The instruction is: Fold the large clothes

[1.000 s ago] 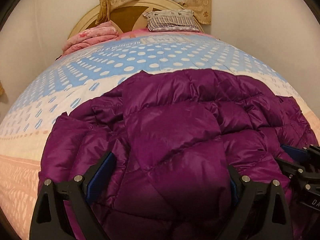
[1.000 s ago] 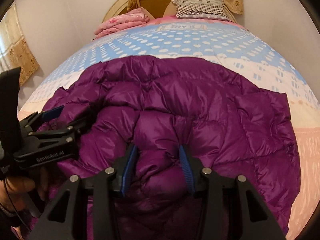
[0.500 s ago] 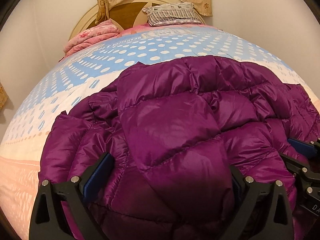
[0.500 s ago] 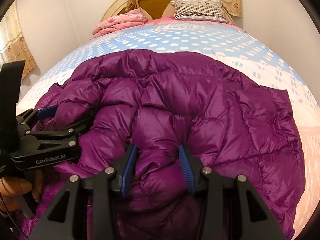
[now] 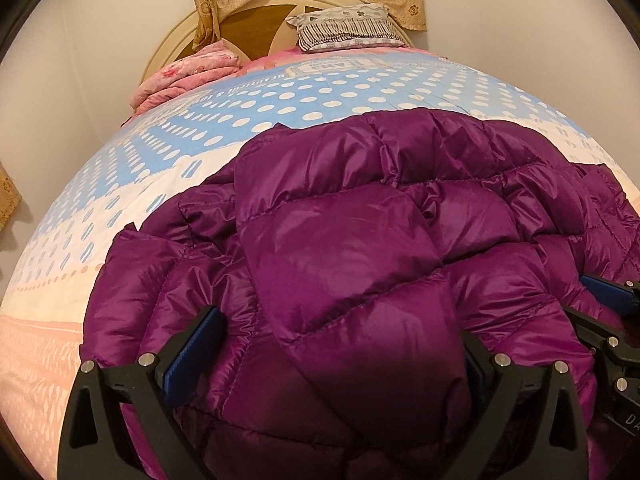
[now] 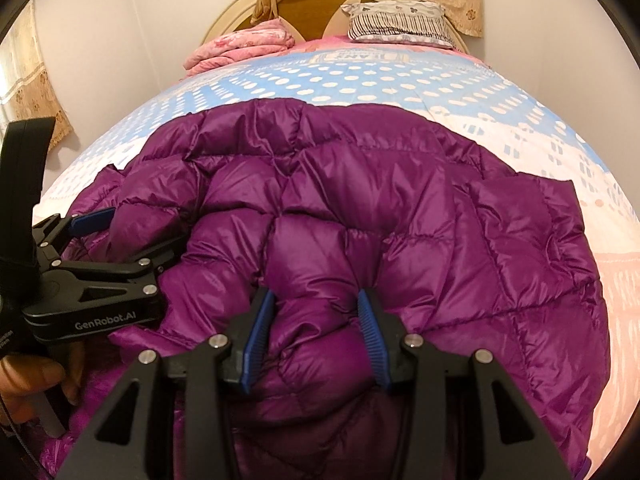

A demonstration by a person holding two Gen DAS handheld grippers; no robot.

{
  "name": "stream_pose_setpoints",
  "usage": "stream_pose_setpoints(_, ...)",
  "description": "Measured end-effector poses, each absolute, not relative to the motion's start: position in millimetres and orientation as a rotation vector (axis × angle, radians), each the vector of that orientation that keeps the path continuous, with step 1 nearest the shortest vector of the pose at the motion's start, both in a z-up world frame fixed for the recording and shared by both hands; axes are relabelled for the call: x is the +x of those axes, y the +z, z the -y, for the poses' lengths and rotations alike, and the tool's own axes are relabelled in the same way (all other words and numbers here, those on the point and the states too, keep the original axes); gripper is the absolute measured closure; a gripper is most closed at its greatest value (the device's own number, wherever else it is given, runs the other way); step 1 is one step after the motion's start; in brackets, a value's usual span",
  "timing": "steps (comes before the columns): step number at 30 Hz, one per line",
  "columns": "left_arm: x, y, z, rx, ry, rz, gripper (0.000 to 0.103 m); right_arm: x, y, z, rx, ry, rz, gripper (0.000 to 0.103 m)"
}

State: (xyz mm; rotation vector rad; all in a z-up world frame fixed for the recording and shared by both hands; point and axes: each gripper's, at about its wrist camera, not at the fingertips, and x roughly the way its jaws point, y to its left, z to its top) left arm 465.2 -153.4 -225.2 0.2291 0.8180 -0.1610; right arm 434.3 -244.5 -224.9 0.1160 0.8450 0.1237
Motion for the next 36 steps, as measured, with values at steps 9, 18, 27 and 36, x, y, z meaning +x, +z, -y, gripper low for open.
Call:
stream_pose_setpoints(9, 466, -225, 153, 0.229, -0.161, -0.820, 0.001, 434, -225, 244, 0.113, 0.123, -0.845, 0.056)
stream_pose_setpoints(18, 468, -227, 152, 0.229, -0.163, -0.825, 0.001, 435, -225, 242, 0.092, 0.128, -0.849, 0.056)
stream_pose_setpoints(27, 438, -172, 116, 0.127, -0.255, -0.802, 0.001, 413, -192, 262, 0.073, 0.122, -0.849, 0.041)
stream_pose_setpoints(36, 290, -173, 32, 0.227, -0.189, -0.738, 0.001, 288, -192, 312, 0.145, 0.034, -0.888, 0.030)
